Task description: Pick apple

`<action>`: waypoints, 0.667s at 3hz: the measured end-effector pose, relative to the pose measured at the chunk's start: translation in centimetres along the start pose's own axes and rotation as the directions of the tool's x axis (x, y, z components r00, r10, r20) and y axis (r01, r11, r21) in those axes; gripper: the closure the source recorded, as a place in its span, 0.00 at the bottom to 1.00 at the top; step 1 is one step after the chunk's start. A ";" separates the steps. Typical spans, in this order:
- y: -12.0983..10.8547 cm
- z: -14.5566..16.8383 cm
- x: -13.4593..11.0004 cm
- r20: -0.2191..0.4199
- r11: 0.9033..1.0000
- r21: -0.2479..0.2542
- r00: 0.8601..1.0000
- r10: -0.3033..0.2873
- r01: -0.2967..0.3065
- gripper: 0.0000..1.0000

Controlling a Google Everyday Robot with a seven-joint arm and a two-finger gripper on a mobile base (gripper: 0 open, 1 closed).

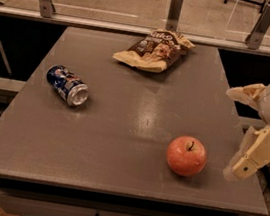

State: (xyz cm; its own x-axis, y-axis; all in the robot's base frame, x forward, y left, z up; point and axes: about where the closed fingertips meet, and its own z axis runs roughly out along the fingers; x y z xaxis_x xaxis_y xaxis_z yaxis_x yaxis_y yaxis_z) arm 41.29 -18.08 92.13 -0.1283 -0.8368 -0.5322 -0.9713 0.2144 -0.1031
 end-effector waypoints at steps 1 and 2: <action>1.5 2.7 -0.6 0.127 0.998 -0.056 0.992 -0.021 0.028 0.00; 2.7 5.7 -1.0 0.242 0.994 -0.087 0.969 -0.043 0.066 0.00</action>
Offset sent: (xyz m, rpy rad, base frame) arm -0.0184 0.0626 -0.0775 0.3740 -0.0138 0.1856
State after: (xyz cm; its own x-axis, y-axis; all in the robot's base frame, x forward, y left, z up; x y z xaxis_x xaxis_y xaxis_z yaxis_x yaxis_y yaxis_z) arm 39.90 -13.83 87.59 -0.0341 -0.6983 -0.7150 -0.9914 0.1144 -0.0644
